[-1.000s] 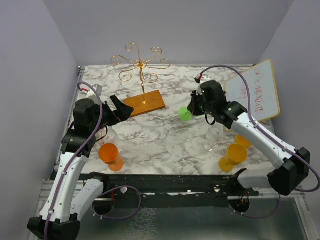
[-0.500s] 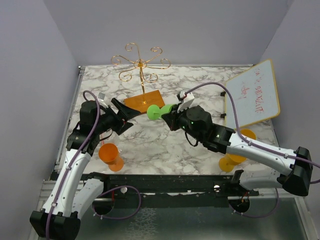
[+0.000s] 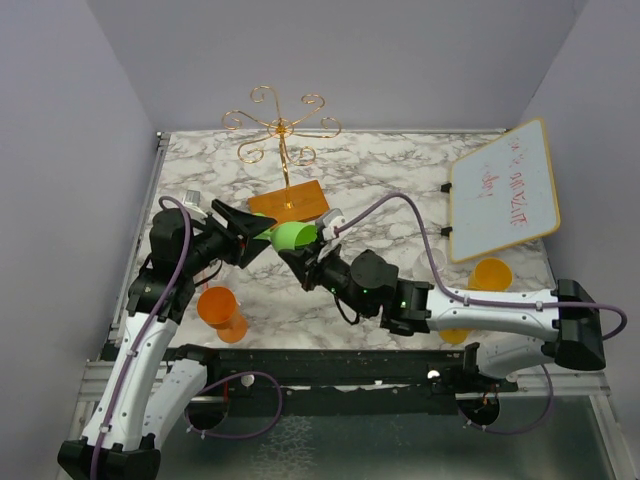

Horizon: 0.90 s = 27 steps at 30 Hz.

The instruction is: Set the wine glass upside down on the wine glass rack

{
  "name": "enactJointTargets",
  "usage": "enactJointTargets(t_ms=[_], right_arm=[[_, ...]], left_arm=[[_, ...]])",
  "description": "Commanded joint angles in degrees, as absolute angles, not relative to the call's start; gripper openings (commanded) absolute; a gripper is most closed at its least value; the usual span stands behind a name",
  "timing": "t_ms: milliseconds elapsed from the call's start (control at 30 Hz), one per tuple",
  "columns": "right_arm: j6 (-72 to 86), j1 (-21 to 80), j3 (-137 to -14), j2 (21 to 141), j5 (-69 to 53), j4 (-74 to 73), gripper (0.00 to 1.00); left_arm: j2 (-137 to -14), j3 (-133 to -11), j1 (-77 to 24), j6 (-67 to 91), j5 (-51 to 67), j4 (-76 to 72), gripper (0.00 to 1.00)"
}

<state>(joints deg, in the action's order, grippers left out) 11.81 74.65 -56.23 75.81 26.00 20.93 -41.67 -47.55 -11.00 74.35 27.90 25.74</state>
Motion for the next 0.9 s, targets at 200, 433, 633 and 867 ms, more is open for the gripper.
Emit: enactJointTargets(t_ms=[200, 433, 633, 867], right_arm=[[2.7, 79.4, -57.6, 79.9, 36.6, 37.4, 0.0], [1.5, 79.5, -56.5, 79.9, 35.9, 40.9, 0.0], [3.2, 79.5, -55.4, 79.6, 33.5, 41.5, 0.0], [4.7, 79.5, -54.6, 80.4, 30.8, 43.3, 0.01]], left_arm=[[-39.8, -48.0, -11.2, 81.8, 21.1, 26.8, 0.52], [-40.3, -48.2, -11.2, 81.8, 18.4, 28.5, 0.59], [-41.6, -49.9, -11.2, 82.0, 17.4, 28.0, 0.44], [-41.8, -50.5, -11.2, 83.6, 16.5, 28.0, 0.44]])
